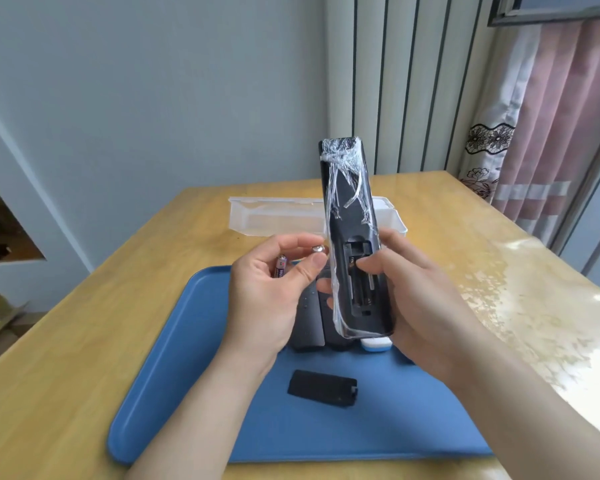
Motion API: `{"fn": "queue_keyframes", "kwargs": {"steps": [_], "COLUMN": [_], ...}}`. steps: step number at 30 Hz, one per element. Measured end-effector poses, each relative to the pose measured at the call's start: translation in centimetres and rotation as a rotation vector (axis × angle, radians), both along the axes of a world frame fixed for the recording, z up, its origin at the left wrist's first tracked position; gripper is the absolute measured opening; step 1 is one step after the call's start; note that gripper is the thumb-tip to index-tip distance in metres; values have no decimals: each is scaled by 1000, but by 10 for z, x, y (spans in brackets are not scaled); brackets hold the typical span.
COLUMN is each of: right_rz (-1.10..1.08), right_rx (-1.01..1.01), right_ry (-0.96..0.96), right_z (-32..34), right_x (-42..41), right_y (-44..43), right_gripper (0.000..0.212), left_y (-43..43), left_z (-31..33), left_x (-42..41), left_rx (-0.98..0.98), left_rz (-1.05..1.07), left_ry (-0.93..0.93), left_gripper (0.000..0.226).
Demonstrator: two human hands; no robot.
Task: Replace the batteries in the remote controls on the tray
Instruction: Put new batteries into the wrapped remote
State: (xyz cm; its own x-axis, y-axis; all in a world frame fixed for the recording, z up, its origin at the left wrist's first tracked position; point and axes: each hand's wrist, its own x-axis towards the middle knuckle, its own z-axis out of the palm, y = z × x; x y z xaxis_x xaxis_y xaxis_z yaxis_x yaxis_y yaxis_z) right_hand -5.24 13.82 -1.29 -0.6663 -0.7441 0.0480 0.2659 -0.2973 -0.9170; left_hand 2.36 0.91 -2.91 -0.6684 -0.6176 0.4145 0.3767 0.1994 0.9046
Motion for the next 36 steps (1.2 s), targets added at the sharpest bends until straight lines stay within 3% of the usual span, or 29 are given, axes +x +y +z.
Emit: {"fn": "queue_keyframes", "kwargs": {"steps": [3, 13, 18, 23, 26, 28, 31, 34, 36], "right_rz": [24, 178, 73, 6, -24, -38, -68, -114, -129], "right_rx": [-34, -169, -263, -235, -200, -159, -81, -43, -43], "right_ry": [-48, -255, -319, -238, -221, -187, -102, -45, -31], "right_z": [0, -2, 2, 1, -1, -2, -4, -8, -10], "right_x": [1, 8, 6, 3, 1, 0, 1, 3, 4], "right_y": [1, -2, -2, 0, -2, -3, -5, -7, -7], "right_gripper": [35, 37, 32, 27, 31, 41, 50, 51, 49], "left_y": [-1, 1, -8, -14, -14, -14, -10, 0, 10], "left_z": [3, 10, 11, 11, 10, 10, 11, 16, 17], "left_x": [3, 6, 8, 12, 14, 13, 11, 11, 10], "left_rx": [-4, 387, 245, -294, -456, -463, -307, -151, -168], "left_rz": [14, -166, -153, -183, -174, -111, -31, -37, -36], "left_ry": [6, 8, -21, -148, -214, -209, -120, 24, 68], "left_gripper": [14, 10, 14, 28, 37, 35, 27, 22, 24]}}
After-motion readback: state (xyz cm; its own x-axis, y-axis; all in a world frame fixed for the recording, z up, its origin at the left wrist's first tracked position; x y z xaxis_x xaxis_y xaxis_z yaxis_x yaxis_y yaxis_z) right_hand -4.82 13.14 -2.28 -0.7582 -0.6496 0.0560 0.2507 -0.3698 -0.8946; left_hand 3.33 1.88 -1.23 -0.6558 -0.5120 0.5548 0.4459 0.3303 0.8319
